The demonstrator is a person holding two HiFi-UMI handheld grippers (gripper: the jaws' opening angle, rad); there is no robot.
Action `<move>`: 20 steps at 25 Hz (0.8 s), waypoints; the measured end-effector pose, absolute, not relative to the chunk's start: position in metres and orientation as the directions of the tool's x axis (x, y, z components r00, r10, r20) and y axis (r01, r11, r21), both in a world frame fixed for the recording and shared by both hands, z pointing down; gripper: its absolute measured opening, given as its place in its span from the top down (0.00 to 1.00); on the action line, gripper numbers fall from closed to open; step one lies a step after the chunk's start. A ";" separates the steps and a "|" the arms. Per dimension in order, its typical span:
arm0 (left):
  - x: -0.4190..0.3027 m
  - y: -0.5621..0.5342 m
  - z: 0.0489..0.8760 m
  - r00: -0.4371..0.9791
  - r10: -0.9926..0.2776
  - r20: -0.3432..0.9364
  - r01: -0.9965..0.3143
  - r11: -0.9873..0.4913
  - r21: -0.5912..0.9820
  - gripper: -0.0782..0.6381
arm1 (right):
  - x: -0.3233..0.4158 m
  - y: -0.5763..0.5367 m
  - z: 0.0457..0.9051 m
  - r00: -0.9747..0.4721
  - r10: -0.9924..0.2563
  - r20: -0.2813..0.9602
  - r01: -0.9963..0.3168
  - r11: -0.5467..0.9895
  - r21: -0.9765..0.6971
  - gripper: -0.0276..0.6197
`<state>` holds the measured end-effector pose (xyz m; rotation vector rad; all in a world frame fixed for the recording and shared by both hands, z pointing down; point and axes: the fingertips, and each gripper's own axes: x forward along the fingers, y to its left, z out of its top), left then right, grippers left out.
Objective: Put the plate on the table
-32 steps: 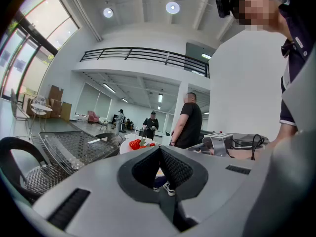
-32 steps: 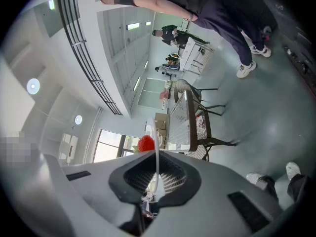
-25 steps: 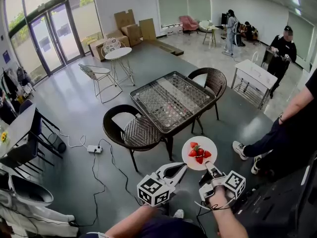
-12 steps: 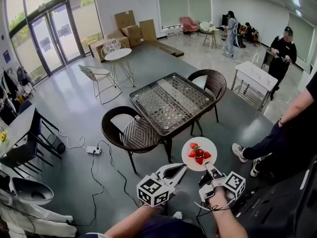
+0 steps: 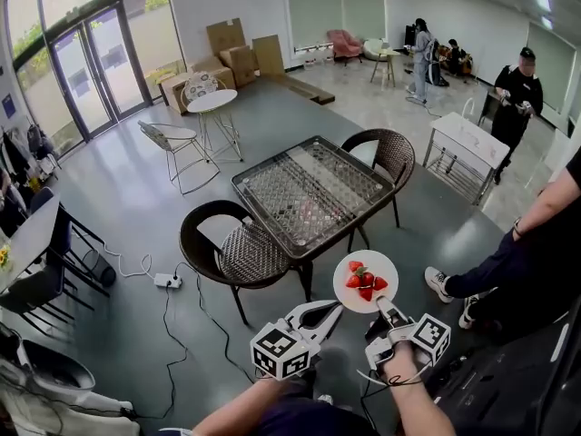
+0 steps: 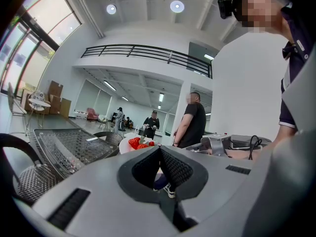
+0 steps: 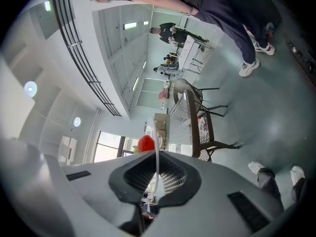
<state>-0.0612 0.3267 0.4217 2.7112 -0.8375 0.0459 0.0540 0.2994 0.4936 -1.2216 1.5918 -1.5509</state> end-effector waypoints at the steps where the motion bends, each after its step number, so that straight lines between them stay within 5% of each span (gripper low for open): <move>1: -0.061 0.321 0.423 0.830 -0.545 0.117 -0.554 -0.785 0.279 0.88 | 0.054 0.294 0.495 -0.398 -0.899 0.183 -0.206 -0.107 -0.973 0.94; 20: -0.072 0.144 0.451 0.867 -0.475 0.152 -0.497 -0.798 0.340 0.88 | 0.054 0.136 0.530 -0.321 -0.907 0.273 -0.245 -0.199 -0.949 0.94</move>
